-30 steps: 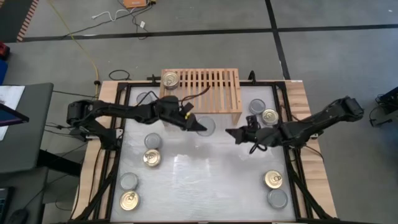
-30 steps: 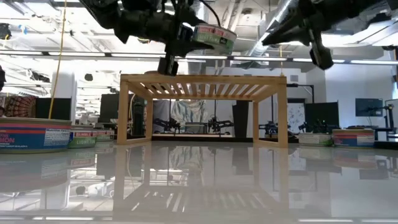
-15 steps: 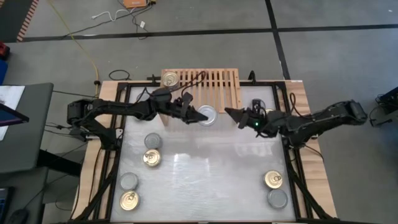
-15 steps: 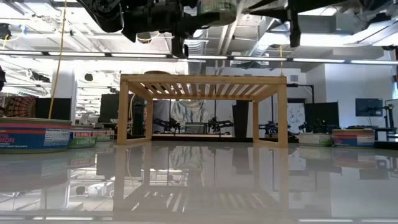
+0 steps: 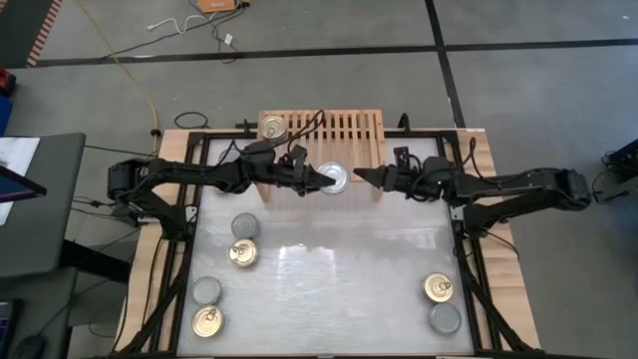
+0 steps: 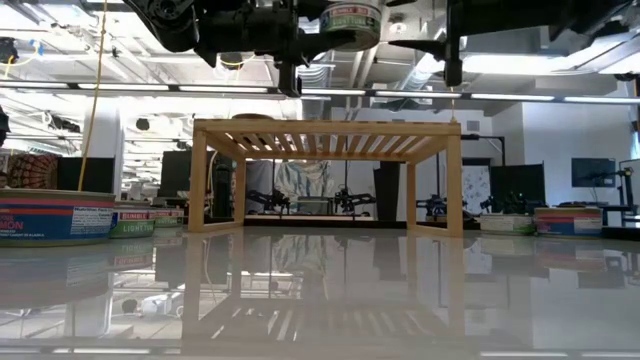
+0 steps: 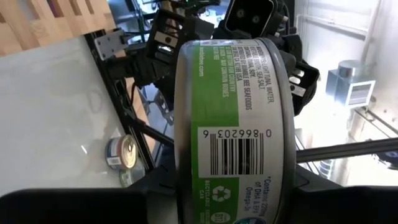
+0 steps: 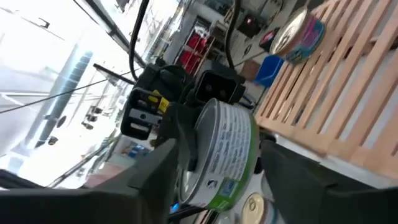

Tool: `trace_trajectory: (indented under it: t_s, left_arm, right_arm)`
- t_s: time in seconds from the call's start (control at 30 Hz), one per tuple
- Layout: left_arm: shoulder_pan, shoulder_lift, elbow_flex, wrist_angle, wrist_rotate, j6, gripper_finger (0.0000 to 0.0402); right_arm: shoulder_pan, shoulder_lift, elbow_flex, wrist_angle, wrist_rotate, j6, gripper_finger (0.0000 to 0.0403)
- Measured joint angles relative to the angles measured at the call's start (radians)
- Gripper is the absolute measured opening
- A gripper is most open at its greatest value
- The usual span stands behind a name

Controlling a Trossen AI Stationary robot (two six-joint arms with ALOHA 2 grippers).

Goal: Stack canned seafood by type on shelf
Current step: Put the green tuna can on the shelf

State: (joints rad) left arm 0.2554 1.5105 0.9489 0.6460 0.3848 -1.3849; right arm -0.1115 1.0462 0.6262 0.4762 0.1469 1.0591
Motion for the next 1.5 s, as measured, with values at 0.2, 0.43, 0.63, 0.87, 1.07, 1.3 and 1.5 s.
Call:
trace_trajectory:
  t_s: [0.2, 0.43, 0.63, 0.87, 1.07, 1.3, 1.5]
  left_arm:
    - [0.000, 0.000, 0.000, -0.004, -0.024, 0.002, 0.0121]
    - [0.000, 0.000, 0.000, -0.004, -0.011, 0.000, 0.0121]
    - [0.000, 0.000, 0.000, -0.006, -0.007, 0.003, 0.0121]
    - [0.000, 0.000, 0.000, -0.007, -0.004, 0.016, 0.0121]
    - [0.000, 0.000, 0.000, -0.006, -0.005, 0.018, 0.0122]
    - [0.000, 0.000, 0.000, -0.004, -0.006, 0.079, 0.0123]
    - [0.000, 0.000, 0.000, -0.008, -0.007, 0.099, 0.0137]
  right_arm:
    - [-0.031, 0.007, 0.000, -0.005, -0.046, 0.008, 0.0282]
    - [-0.049, 0.071, 0.019, 0.000, -0.047, 0.003, 0.0282]
    - [-0.050, 0.167, 0.096, 0.000, -0.076, 0.007, 0.0282]
    - [-0.056, 0.239, 0.170, -0.002, -0.157, -0.002, 0.0279]
    - [-0.062, 0.250, 0.181, -0.006, -0.159, -0.039, 0.0243]
    - [-0.084, 0.251, 0.182, 0.002, -0.171, -0.012, 0.0171]
    - [-0.092, 0.251, 0.183, 0.003, -0.185, -0.031, 0.0161]
